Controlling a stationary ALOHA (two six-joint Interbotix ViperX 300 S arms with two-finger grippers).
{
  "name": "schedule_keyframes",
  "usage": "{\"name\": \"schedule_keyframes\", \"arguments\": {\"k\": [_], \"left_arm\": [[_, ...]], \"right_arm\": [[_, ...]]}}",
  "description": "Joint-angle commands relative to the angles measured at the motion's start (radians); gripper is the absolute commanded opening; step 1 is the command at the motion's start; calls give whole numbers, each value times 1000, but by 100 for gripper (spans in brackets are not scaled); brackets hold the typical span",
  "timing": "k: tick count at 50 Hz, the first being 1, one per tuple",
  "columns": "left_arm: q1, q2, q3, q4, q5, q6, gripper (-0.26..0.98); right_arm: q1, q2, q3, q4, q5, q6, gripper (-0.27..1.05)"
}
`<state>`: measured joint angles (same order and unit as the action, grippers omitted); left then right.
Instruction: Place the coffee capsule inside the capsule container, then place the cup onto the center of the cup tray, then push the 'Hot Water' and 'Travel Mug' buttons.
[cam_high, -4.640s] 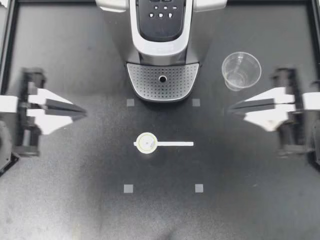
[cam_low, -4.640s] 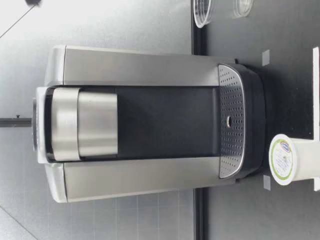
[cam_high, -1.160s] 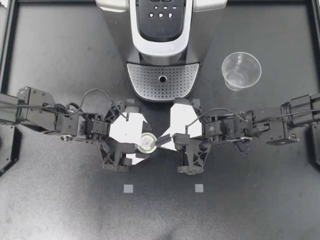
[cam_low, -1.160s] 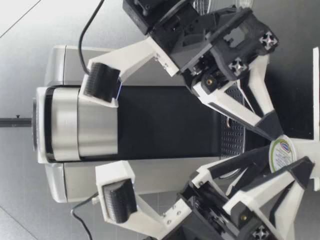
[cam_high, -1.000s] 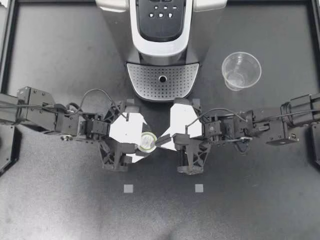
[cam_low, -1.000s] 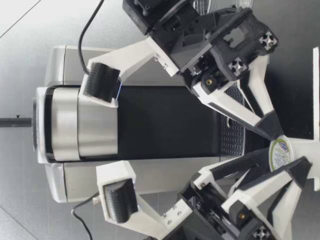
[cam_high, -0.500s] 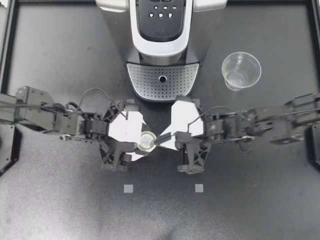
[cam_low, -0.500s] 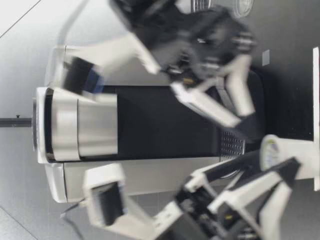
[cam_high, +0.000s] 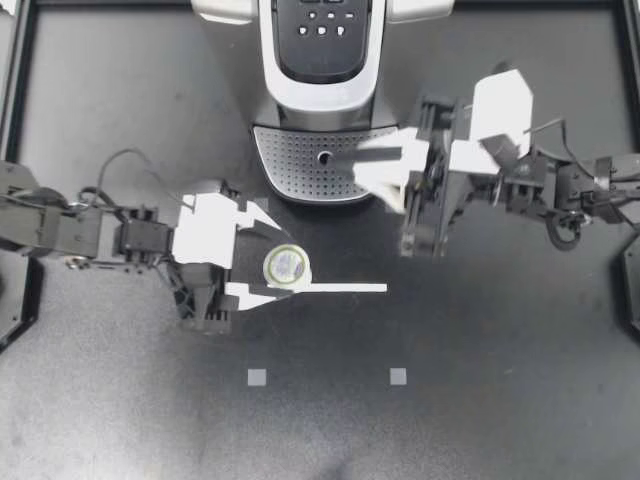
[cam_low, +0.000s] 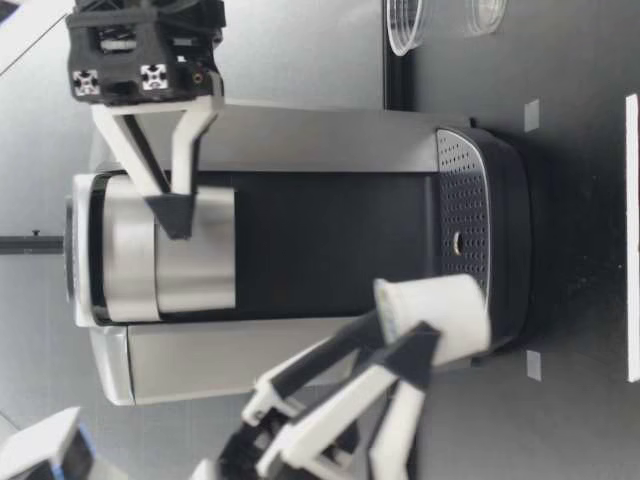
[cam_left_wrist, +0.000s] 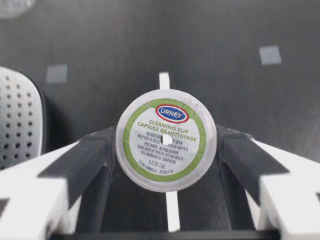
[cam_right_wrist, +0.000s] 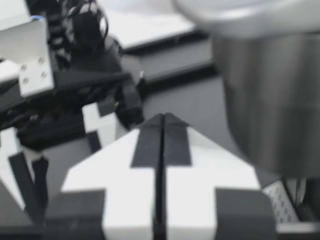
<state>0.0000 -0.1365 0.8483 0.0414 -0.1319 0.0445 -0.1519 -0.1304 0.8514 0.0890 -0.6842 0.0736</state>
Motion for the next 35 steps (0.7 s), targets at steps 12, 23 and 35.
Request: {"name": "schedule_keyframes", "arguments": {"k": [12,23,35], "left_arm": [[2,-28,-12,0,-40,2,51],[2,-28,-12,0,-40,2,51],[2,-28,-12,0,-40,2,51]], "right_arm": [[-17,5,-21,26,-143,-2,5],[-41,17,-29,43,-163,-3,5],[-52,-15,-29,43,-198,-11,5]]}}
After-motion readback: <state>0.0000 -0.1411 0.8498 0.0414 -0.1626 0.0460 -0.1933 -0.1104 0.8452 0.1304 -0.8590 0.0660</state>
